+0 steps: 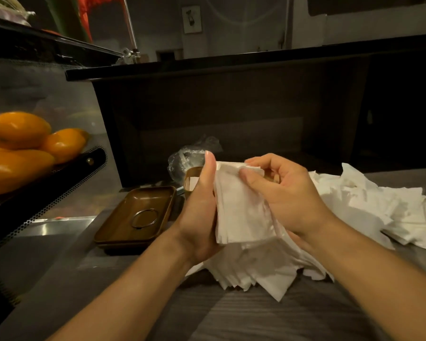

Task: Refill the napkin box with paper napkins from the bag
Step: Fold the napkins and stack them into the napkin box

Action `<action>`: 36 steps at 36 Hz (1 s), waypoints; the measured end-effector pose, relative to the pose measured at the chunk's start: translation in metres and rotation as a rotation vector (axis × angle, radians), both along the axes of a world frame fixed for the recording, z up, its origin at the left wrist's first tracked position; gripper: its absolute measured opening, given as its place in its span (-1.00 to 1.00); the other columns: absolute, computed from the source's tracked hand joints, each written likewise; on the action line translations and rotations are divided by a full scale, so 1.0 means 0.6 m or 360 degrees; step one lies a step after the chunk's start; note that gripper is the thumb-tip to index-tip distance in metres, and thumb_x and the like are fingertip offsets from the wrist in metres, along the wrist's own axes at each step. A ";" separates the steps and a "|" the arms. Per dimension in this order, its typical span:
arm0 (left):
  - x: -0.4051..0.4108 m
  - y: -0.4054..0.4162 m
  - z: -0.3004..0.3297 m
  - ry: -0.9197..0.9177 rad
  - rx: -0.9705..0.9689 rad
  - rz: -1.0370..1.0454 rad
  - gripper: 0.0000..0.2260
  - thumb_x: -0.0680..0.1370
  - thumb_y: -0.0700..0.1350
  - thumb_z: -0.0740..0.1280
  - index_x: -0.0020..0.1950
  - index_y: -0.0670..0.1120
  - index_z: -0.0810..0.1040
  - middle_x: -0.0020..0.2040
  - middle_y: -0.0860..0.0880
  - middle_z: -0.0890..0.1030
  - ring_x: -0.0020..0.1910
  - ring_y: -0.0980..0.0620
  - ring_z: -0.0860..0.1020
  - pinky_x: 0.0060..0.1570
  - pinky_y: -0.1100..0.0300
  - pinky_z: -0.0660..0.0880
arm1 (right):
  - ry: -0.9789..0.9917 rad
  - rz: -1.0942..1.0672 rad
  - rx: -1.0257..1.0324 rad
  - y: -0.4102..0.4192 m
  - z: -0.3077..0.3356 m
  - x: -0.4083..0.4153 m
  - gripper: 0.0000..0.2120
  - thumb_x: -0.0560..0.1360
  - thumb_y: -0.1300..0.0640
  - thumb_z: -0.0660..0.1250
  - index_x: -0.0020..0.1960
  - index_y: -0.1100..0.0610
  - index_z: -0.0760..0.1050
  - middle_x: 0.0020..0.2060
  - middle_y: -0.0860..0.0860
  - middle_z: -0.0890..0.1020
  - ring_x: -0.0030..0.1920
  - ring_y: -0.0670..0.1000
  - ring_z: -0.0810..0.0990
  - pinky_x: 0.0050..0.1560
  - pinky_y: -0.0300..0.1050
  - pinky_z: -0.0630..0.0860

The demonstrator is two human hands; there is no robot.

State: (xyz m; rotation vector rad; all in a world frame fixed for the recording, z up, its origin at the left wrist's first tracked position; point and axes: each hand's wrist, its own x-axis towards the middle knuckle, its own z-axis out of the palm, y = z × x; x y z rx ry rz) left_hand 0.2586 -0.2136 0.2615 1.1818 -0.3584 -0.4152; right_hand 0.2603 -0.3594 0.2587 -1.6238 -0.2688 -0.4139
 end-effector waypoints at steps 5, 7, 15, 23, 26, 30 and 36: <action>-0.005 0.003 -0.004 -0.0179 0.0200 -0.0146 -0.76 0.43 -0.03 0.39 0.07 0.03 0.69 -0.04 -0.04 0.72 -0.05 -0.01 0.69 0.03 0.01 0.63 | 0.0069 0.0066 -0.0023 -0.006 0.001 -0.001 -0.95 0.57 0.02 0.40 0.02 -0.06 0.61 -0.13 -0.15 0.67 -0.15 -0.11 0.66 -0.25 -0.23 0.61; -0.003 0.010 -0.004 -0.0159 0.0270 -0.0249 -0.66 0.41 -0.24 0.31 0.17 -0.06 0.56 -0.10 -0.06 0.70 -0.06 -0.03 0.69 0.06 -0.04 0.63 | 0.0107 0.0266 -0.0019 -0.015 0.010 -0.004 -0.80 0.56 0.06 0.41 0.17 -0.09 0.56 -0.03 -0.16 0.66 -0.24 -0.12 0.64 -0.36 -0.29 0.52; -0.001 0.031 0.015 -0.0299 0.0681 -0.0103 -0.75 0.59 -0.29 0.28 0.26 -0.12 0.55 0.05 -0.12 0.71 0.06 -0.09 0.69 0.13 -0.04 0.62 | -0.0077 0.0416 -0.0468 -0.047 0.025 -0.004 -0.82 0.52 0.23 0.45 0.09 0.05 0.65 -0.07 -0.02 0.72 -0.05 -0.07 0.70 -0.08 -0.17 0.65; 0.017 0.039 0.010 -0.0573 0.0654 0.0710 -0.78 0.59 -0.21 0.37 0.14 0.10 0.61 0.01 0.11 0.72 0.05 0.09 0.68 0.07 0.10 0.63 | 0.0068 0.0149 -0.0316 -0.064 0.005 0.018 -0.86 0.57 0.21 0.40 0.08 0.01 0.54 -0.04 -0.09 0.69 0.03 -0.07 0.67 -0.12 -0.19 0.65; 0.017 0.036 0.007 -0.0651 0.0642 0.0764 -0.73 0.58 -0.29 0.30 0.10 0.07 0.60 -0.03 0.10 0.69 0.00 0.12 0.65 -0.10 0.23 0.63 | 0.0039 0.0158 -0.0326 -0.061 0.003 0.016 -0.84 0.57 0.20 0.41 0.08 -0.02 0.53 -0.03 -0.11 0.68 0.03 -0.11 0.66 -0.12 -0.21 0.65; 0.014 0.029 -0.005 -0.0652 0.0557 0.0827 -0.74 0.36 -0.19 0.25 0.01 -0.10 0.57 -0.01 -0.09 0.63 0.02 -0.03 0.57 -0.09 0.13 0.52 | 0.0132 0.0327 -0.0633 -0.060 -0.007 0.015 -0.70 0.51 0.21 0.46 0.16 -0.06 0.51 -0.01 -0.10 0.64 -0.04 -0.14 0.67 -0.18 -0.28 0.60; 0.013 0.021 -0.020 -0.0626 0.0688 0.0805 -0.67 0.24 -0.13 0.25 -0.02 -0.05 0.55 0.07 -0.10 0.53 0.03 -0.05 0.50 -0.15 0.13 0.50 | 0.0117 0.0332 -0.0979 -0.056 -0.020 0.018 -0.61 0.48 0.06 0.52 0.23 -0.16 0.48 0.02 -0.23 0.64 0.02 -0.20 0.63 -0.01 -0.26 0.62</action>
